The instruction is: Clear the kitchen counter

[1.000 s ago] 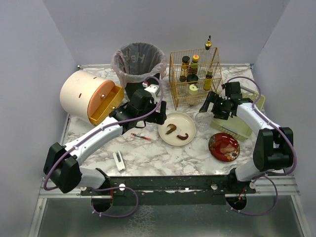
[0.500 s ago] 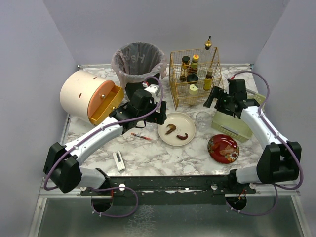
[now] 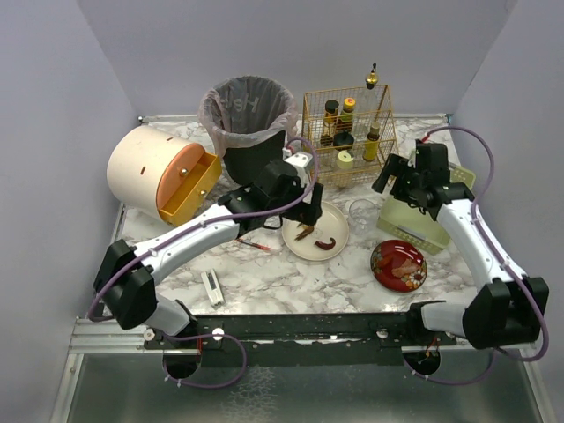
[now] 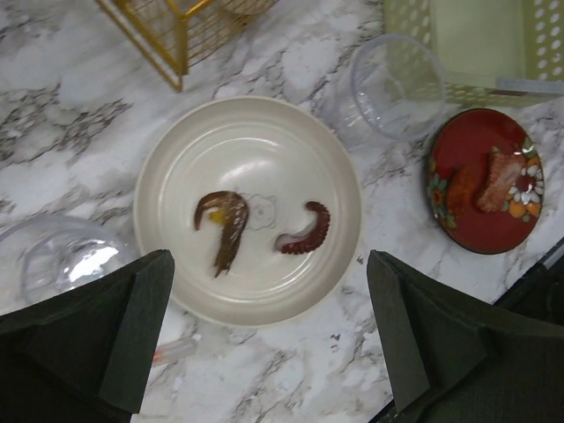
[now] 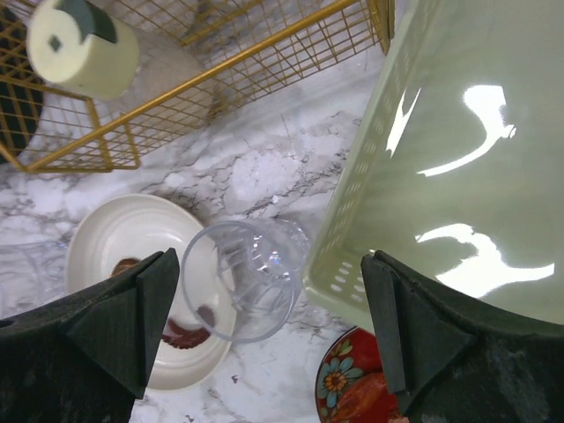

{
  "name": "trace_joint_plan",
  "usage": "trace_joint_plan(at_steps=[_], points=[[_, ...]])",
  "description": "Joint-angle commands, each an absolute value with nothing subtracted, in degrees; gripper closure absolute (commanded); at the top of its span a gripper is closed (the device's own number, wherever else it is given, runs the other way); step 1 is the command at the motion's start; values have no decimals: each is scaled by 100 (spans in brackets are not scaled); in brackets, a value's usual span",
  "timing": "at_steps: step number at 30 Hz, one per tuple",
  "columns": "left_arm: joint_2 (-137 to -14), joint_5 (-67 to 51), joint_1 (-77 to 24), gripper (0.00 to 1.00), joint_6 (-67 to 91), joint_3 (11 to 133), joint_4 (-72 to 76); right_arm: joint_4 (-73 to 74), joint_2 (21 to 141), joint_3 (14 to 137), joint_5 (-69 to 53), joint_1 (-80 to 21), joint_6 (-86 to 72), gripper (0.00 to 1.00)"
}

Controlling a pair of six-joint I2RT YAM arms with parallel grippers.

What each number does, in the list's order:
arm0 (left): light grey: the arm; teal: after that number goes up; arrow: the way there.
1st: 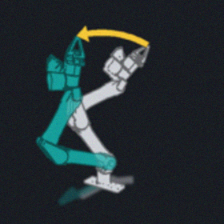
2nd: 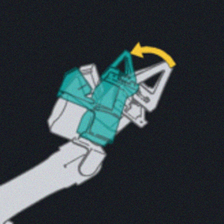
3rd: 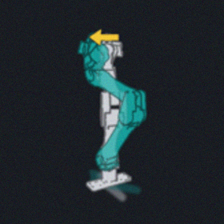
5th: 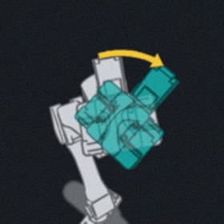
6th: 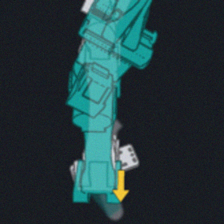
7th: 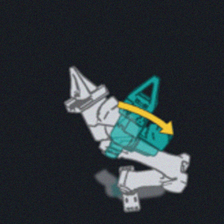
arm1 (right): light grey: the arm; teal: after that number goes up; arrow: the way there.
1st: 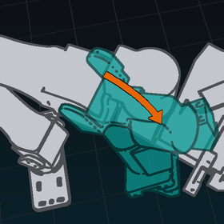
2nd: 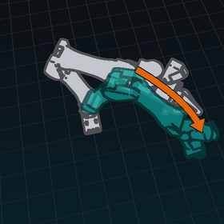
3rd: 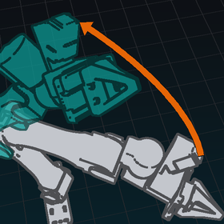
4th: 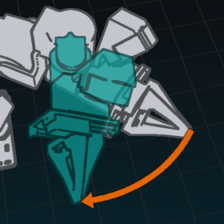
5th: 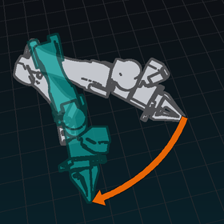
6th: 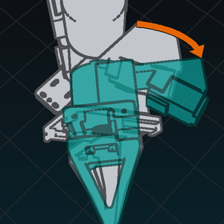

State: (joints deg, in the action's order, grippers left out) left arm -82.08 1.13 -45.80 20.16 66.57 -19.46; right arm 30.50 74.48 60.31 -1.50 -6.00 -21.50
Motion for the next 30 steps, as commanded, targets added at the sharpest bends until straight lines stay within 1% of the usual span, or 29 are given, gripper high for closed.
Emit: trace_joint_plan(at_steps=[1,4,6,12,17,21,23,30], points=[[-8728,127,-4909,1,2594,6967,-1322,2466,6268,5493,260,-624,-2802,8],[-9273,215,-5226,1,2995,7331,-1010,1799,5395,5098,245,-624,-3000,8],[-9672,484,-5354,2,3220,7616,-931,1820,5125,5157,351,-624,-3071,8],[-10704,500,-5387,7,3590,8327,-721,2338,4913,5533,645,-624,-2826,7],[-11507,549,-5388,13,3529,9058,-957,2430,4755,5455,701,-623,-2755,7],[-11774,683,-5388,16,3463,9213,-871,2384,4637,5331,644,-627,-2786,7],[-11905,715,-5385,20,3402,9334,-899,2386,4631,5326,626,-624,-2765,7],[-12134,694,-5388,41,3314,9417,-891,2445,4597,5391,734,-624,-2545,7]])
